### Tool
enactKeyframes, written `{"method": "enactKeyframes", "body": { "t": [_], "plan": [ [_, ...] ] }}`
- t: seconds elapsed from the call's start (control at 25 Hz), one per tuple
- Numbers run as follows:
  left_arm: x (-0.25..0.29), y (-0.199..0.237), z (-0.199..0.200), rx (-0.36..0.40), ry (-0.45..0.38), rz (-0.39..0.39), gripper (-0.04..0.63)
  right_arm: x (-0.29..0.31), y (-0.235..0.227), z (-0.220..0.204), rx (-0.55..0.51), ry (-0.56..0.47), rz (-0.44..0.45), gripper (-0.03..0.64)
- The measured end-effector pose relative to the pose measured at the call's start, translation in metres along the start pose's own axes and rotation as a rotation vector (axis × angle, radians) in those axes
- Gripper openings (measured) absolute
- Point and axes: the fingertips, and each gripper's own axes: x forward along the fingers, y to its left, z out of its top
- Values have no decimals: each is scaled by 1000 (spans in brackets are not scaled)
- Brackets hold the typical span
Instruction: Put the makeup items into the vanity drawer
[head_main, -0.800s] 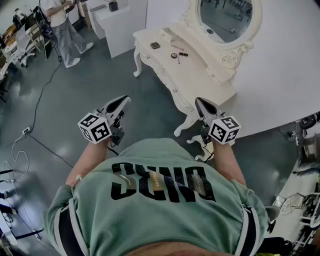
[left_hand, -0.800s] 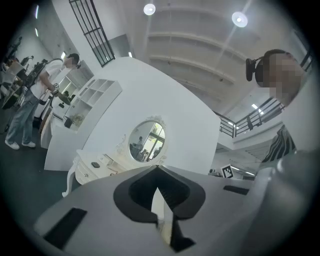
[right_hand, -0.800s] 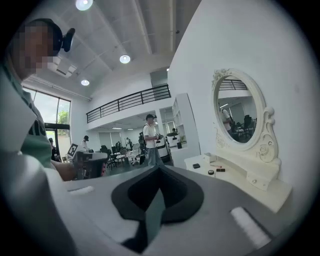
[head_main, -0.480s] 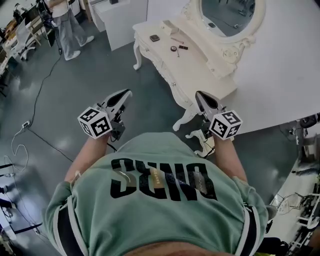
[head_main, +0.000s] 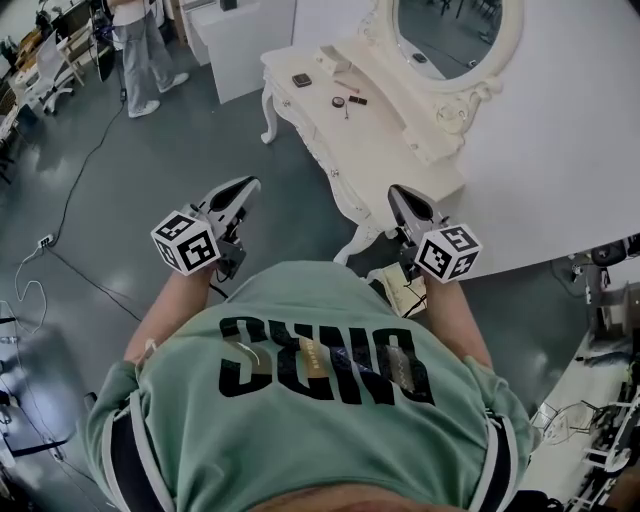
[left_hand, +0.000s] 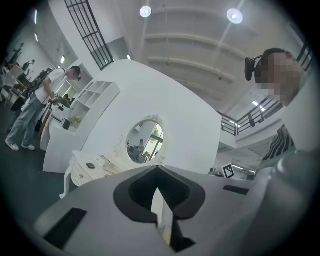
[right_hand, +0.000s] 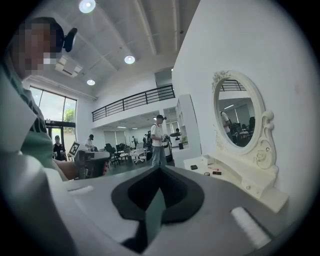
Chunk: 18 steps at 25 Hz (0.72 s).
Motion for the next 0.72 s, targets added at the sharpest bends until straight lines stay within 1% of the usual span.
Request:
{"method": "enactKeyframes", "body": {
  "t": [0.24, 0.4, 0.48, 0.56, 0.72],
  "plan": [
    [21, -6, -10, 3, 8, 32, 0, -1, -23, -1, -2, 17, 46, 9],
    [39, 5, -12, -10, 24, 46, 0, 15, -40, -3, 5, 19, 76, 9],
    [47, 21, -10, -18, 29, 50, 0, 32, -49, -7, 14, 32, 83, 9],
    [53, 45, -6, -23, 30, 53, 0, 54, -54, -12, 23, 45, 88, 9],
    [80, 114, 11, -52, 36, 29, 0, 117, -74, -10, 30, 48, 68, 9]
  ]
}}
